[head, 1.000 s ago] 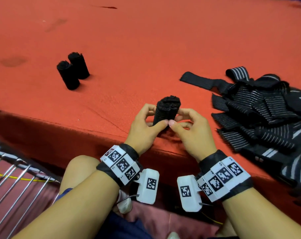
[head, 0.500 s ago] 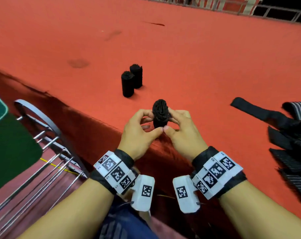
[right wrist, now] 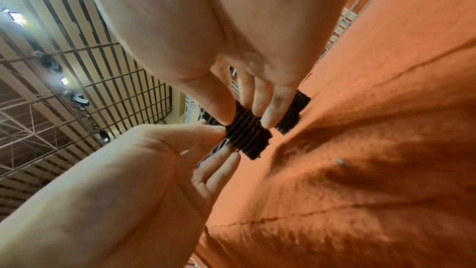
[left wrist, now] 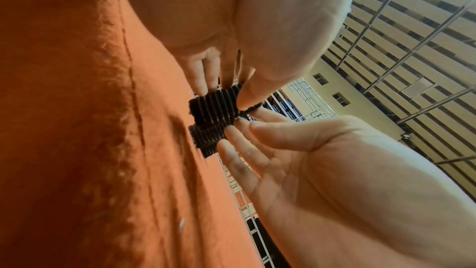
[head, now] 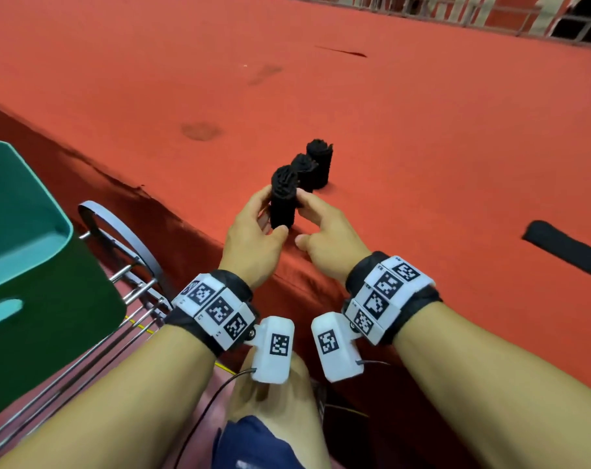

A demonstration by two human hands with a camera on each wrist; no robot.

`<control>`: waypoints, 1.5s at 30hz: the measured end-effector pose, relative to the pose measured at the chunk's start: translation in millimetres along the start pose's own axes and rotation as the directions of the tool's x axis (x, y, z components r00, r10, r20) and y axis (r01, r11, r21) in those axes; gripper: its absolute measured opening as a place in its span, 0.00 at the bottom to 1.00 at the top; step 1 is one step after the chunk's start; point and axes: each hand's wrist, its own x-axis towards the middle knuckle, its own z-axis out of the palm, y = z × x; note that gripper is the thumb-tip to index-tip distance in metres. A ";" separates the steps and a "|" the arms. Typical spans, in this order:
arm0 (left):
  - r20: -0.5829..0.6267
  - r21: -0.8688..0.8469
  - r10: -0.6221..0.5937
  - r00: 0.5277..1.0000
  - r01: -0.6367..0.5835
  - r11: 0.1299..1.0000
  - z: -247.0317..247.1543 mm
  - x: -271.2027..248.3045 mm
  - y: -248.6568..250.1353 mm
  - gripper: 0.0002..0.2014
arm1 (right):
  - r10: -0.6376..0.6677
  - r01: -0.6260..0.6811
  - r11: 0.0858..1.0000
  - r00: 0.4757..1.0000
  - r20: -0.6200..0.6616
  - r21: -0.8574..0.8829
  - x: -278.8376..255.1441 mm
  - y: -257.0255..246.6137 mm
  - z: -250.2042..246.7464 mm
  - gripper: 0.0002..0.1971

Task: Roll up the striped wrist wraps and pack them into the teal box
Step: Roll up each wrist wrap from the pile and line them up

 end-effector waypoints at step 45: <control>0.723 0.435 0.070 0.688 -0.532 0.726 267.2 -132.9 84.6 0.16 | 0.261 -0.514 0.733 0.818 -0.513 -0.446 -258.2 70.8 -212.2 0.22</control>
